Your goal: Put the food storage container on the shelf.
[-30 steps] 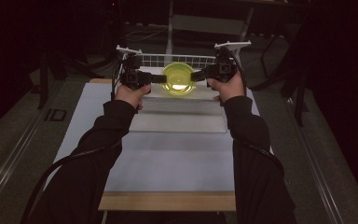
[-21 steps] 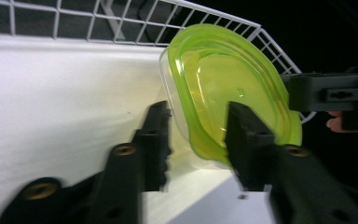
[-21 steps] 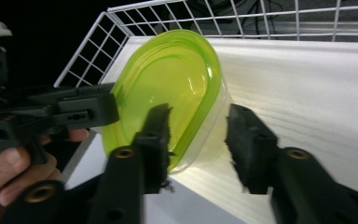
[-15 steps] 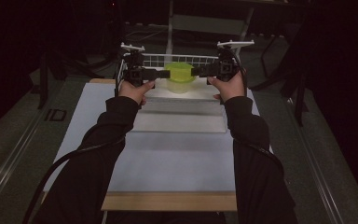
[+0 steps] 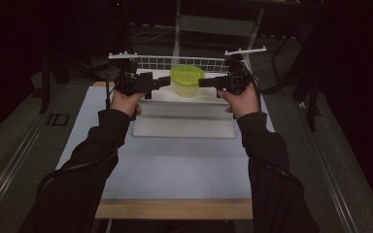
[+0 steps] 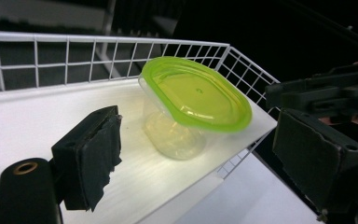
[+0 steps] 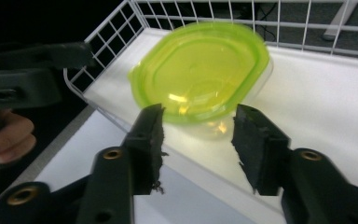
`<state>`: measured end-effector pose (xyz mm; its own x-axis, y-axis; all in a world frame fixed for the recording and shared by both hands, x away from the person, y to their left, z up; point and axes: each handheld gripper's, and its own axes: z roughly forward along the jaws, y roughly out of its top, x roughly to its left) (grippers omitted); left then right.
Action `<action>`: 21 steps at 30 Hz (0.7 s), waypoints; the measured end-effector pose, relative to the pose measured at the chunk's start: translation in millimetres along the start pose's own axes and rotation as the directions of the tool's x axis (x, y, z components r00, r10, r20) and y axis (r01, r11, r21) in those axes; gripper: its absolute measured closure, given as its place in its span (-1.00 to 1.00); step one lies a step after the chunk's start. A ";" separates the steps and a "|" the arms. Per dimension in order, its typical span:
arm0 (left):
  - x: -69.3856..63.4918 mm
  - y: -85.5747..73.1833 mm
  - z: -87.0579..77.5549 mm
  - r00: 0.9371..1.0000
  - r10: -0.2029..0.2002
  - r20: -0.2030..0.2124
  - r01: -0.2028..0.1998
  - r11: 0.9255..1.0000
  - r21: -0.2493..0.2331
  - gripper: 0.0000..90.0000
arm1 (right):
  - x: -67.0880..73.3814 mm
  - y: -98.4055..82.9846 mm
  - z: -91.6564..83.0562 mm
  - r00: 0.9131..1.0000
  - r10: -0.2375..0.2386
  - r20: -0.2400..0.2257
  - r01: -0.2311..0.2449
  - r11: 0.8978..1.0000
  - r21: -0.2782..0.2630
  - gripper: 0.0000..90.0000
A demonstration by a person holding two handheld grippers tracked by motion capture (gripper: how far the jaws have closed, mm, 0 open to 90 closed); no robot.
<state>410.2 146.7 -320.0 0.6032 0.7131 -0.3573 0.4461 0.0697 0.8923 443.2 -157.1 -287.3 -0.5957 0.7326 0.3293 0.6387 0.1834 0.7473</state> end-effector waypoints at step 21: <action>-6.8 -85.0 -13.8 0.990 0.134 0.048 -0.131 0.990 -0.055 -0.94 | -3.3 -20.5 46.6 0.999 0.019 0.043 -0.019 1.000 0.011 0.96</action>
<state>359.1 145.5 -389.6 0.6884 0.6819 -0.2472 0.3260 0.0136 0.9453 454.8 -132.7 -330.6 -0.5623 0.7633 0.3181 0.6550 0.1763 0.7348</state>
